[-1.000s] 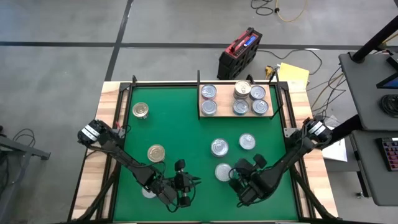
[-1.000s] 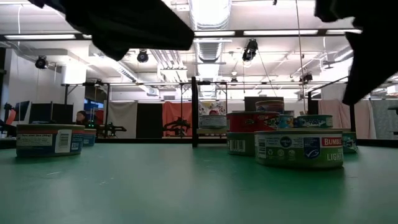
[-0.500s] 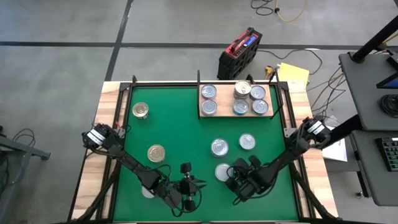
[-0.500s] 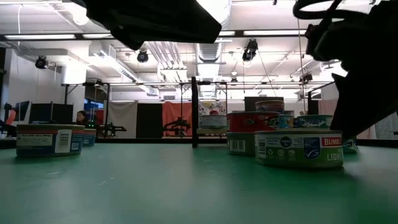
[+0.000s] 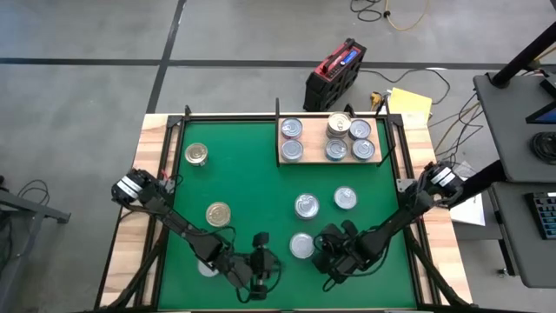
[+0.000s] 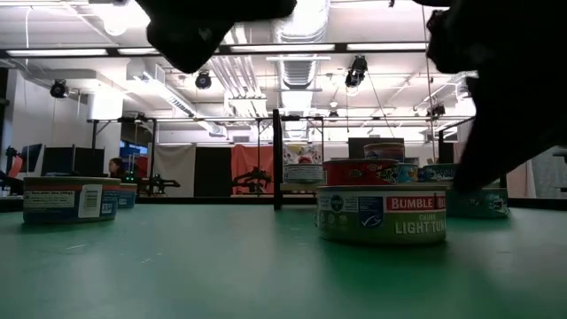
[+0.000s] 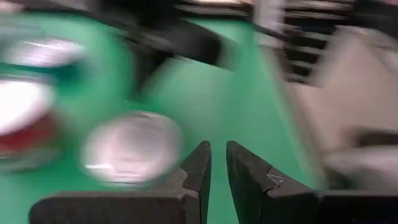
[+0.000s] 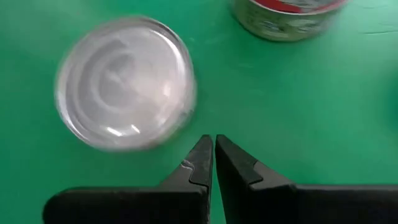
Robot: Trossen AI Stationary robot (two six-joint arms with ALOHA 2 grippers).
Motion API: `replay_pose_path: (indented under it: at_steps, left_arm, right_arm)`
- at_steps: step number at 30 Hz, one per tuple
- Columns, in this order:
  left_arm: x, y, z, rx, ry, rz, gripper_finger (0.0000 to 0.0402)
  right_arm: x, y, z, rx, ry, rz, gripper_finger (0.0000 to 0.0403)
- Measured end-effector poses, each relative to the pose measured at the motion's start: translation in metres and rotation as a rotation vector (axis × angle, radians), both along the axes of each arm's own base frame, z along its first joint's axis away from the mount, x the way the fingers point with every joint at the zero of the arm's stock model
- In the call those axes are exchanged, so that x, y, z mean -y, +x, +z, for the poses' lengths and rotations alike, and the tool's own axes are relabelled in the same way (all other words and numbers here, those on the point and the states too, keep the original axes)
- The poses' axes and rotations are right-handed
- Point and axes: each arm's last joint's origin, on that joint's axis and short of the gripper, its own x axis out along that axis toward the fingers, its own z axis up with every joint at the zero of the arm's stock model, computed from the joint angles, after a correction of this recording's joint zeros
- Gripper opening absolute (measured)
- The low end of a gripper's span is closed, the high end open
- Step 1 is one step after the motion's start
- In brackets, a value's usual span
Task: Stack canned seafood by type on shelf
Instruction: Stack the green tuna can on top of the green tuna can on the shelf
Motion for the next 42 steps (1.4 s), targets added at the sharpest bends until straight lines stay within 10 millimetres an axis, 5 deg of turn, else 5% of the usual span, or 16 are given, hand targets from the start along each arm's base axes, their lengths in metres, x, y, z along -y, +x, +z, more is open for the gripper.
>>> replay_pose_path:
  at_steps: [3, 7, 22, 31, 42]
  left_arm:
    - [0.003, -0.002, 0.007, -0.03, -0.091, -0.147, 0.0025]
    - [-0.002, -0.001, 0.01, -0.031, -0.174, -0.087, 0.0003]
    - [-0.053, -0.004, -0.036, 0.024, -0.596, 0.084, 0.0]
    - [-0.075, -0.015, -0.064, -0.02, -0.78, 0.458, 0.0]
    - [-0.066, 0.004, -0.041, 0.067, -0.709, 0.415, 0.0]
  right_arm:
    - [0.004, -0.007, 0.007, -0.072, -0.002, 0.036, 0.0012]
    - [0.007, -0.012, 0.018, -0.084, 0.006, 0.084, 0.0012]
    - [0.015, -0.012, 0.025, -0.115, -0.033, 0.225, 0.0012]
    - [0.02, -0.017, 0.005, -0.078, -0.099, 0.254, 0.0012]
    - [0.003, -0.027, 0.001, 0.056, -0.149, 0.25, 0.0012]
